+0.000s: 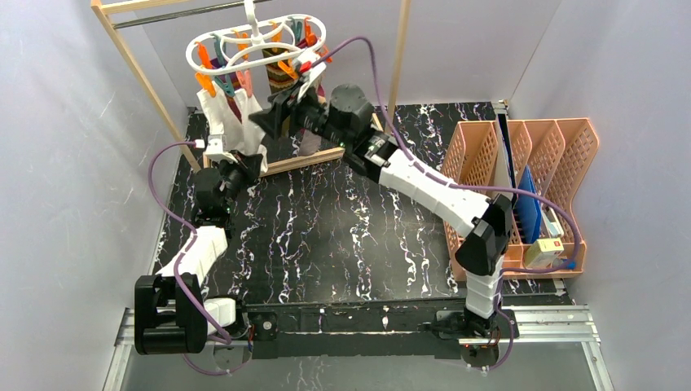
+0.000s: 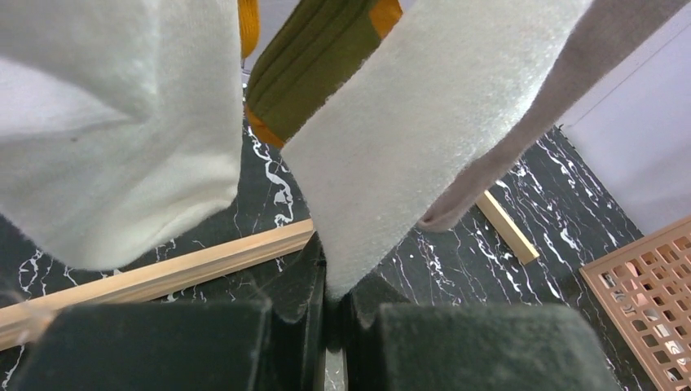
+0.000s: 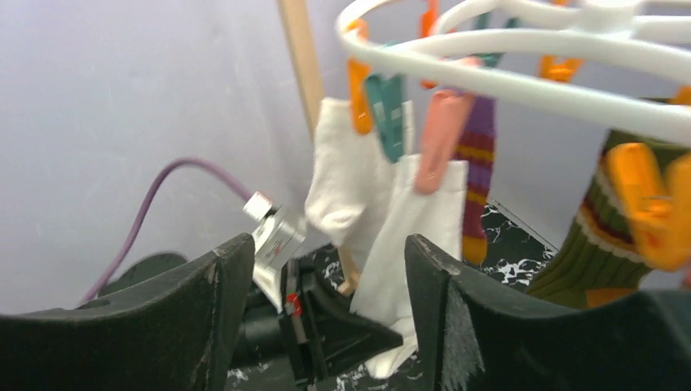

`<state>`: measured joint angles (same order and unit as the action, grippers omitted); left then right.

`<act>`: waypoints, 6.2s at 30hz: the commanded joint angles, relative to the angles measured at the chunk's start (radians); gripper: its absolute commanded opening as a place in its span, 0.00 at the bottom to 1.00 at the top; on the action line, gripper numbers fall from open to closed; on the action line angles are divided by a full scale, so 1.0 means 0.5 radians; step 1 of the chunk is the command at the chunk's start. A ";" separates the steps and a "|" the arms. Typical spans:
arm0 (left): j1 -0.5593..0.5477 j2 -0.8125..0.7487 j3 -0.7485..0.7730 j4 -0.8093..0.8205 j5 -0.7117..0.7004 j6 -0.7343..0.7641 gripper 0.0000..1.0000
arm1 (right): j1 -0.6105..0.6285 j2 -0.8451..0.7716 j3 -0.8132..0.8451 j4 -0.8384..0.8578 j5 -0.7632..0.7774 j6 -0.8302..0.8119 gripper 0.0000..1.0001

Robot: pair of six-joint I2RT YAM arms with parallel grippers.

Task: Remove the socks clipped to the hanger

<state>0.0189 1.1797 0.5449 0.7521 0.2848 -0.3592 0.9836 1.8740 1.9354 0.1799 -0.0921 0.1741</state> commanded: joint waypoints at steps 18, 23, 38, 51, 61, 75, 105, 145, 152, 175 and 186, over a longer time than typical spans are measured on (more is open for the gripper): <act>-0.010 -0.013 -0.004 -0.103 -0.026 0.077 0.00 | 0.112 0.260 0.498 -0.001 0.317 0.044 0.65; -0.083 -0.016 -0.004 -0.116 -0.034 0.088 0.00 | 0.137 0.291 0.557 -0.034 0.425 -0.022 0.65; -0.110 -0.008 0.002 -0.138 -0.080 0.100 0.00 | 0.377 0.403 0.727 0.055 1.256 -0.345 0.61; -0.171 -0.055 -0.004 -0.184 -0.172 0.152 0.00 | 0.447 0.518 0.851 0.144 1.735 -0.565 0.63; -0.228 -0.076 -0.001 -0.229 -0.210 0.196 0.00 | 0.447 0.589 0.867 0.315 1.774 -0.733 0.64; -0.508 -0.259 0.005 -0.420 -0.355 0.323 0.00 | 0.399 0.537 0.734 0.474 1.807 -0.821 0.65; -0.800 -0.558 -0.041 -0.783 -0.515 0.374 0.00 | 0.355 0.501 0.668 0.491 1.759 -0.770 0.68; -0.908 -0.614 -0.022 -0.959 -0.640 0.473 0.00 | -0.290 -0.086 -0.046 0.069 -0.340 0.297 0.79; -0.912 -0.590 -0.013 -0.960 -0.636 0.470 0.00 | -0.126 0.070 0.187 -0.025 0.061 0.170 0.76; -0.933 -0.609 -0.010 -0.970 -0.643 0.473 0.00 | 0.217 0.221 0.391 0.150 1.353 -0.480 0.75; -0.952 -0.606 -0.007 -0.979 -0.652 0.479 0.00 | 0.247 0.393 0.622 0.186 1.438 -0.591 0.74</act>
<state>-0.4454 0.8864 0.5301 0.3149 -0.0414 -0.1303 1.1019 2.0533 2.1731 0.2104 0.5850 -0.0795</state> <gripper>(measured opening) 0.029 0.744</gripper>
